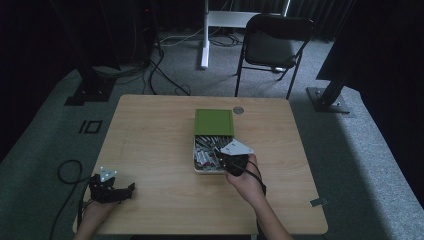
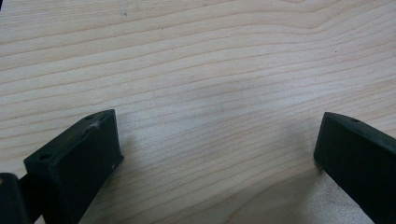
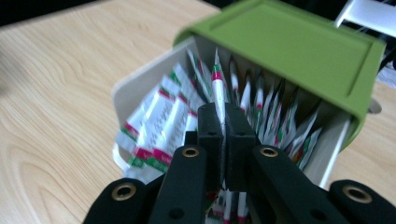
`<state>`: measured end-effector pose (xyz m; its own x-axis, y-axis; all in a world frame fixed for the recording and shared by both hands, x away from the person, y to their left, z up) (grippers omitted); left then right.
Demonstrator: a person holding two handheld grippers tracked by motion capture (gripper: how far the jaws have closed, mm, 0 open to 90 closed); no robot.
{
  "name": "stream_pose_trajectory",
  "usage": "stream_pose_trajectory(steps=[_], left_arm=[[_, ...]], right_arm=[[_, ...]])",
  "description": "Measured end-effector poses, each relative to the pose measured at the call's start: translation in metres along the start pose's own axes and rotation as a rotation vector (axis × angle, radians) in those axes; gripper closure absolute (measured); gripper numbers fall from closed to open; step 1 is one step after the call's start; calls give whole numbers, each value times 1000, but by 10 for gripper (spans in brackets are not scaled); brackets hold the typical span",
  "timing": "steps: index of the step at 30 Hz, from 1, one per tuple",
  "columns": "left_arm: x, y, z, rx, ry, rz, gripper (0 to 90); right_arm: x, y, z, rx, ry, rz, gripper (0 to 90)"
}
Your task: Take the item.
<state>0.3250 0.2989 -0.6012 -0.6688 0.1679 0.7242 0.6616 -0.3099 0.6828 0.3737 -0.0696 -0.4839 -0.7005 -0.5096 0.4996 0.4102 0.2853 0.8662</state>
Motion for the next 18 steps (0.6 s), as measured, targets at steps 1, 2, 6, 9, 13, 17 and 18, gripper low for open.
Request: stream_pose_trajectory(steps=[1, 2, 6, 9, 13, 17, 18], left_arm=[[0, 0, 0, -1, -1, 0, 13], [0, 0, 0, -2, 0, 1, 13], [0, 0, 0, -1, -1, 2, 13], [0, 0, 0, -4, 1, 0, 13], [0, 0, 0, -1, -1, 2, 13], [0, 0, 0, -2, -1, 2, 13], [0, 0, 0, -3, 0, 2, 13]], right_arm=[[0, 0, 0, 0, 0, 0, 878], [5, 6, 0, -7, 3, -18, 878], [14, 17, -4, -7, -2, -53, 879], [19, 23, -9, -12, -21, -72, 879], [31, 38, -23, -27, -47, -118, 879], [39, 42, -37, -37, -85, -135, 879], [41, 43, -41, -42, -96, -139, 879]])
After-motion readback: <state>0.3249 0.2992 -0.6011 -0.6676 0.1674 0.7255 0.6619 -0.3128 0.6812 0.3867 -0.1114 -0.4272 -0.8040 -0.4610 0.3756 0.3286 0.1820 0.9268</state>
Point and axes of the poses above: each handheld gripper's, and its own axes: x roughly backward along the jaws, y roughly out of its top, z roughly to its left, the point moved 7 cm from there along -x, roughly forward along the jaws, and after that the axes turned 7 degrees about -x, right-handed, at the moved point
